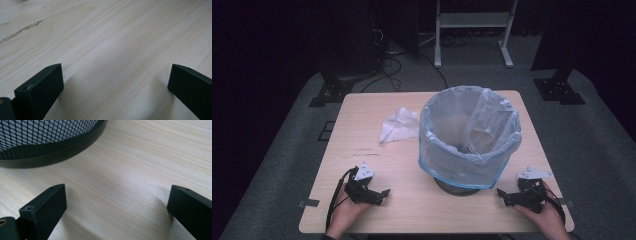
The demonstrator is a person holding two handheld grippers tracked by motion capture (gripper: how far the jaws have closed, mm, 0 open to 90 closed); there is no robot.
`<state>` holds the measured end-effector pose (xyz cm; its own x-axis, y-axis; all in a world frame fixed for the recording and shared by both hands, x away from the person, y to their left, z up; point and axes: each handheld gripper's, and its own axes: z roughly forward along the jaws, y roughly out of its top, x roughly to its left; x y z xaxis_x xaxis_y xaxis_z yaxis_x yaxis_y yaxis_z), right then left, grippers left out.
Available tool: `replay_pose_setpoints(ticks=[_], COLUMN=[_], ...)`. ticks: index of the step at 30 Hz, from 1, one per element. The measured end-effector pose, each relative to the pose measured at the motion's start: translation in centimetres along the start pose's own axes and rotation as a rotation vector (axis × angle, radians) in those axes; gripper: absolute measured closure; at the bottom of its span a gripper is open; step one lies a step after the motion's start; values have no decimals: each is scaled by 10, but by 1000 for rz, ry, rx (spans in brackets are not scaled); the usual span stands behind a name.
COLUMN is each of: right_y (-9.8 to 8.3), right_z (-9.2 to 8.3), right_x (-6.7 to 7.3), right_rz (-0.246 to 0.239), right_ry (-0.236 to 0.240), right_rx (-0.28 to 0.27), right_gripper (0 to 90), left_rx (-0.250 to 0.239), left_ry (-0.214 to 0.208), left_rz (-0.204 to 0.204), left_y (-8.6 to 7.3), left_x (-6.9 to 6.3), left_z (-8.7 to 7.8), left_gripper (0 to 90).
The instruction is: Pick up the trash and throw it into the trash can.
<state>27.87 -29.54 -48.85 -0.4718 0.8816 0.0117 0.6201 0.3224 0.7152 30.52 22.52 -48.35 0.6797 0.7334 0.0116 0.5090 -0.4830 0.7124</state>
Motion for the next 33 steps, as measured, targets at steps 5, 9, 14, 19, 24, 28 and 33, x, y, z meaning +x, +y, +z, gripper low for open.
replay_pose_setpoints(ticks=[5,9,14,19,24,28,33], right_y=[0,0,1,1,1,1,1], right_z=[0,0,1,1,1,1,1], right_x=[0,0,0,0,0,0,0], right_rz=[0,0,-7,-7,-7,-7,-11], right_ry=[0,0,7,8,8,8,6], right_rx=[0,0,1,1,1,1,0], right_gripper=[10,10,9,9,9,9,9], left_rx=[14,6,-8,-35,-50,-74,-65], left_ry=[-7,-2,-9,-9,-10,-13,-22], left_rz=[-14,-16,-10,-23,-31,-41,-42], left_y=[2,3,4,11,20,25,31], left_x=[0,2,4,9,19,24,27], left_z=[0,-2,-8,-11,-14,-17,-17], left_gripper=[0,0,0,0,0,0,0])
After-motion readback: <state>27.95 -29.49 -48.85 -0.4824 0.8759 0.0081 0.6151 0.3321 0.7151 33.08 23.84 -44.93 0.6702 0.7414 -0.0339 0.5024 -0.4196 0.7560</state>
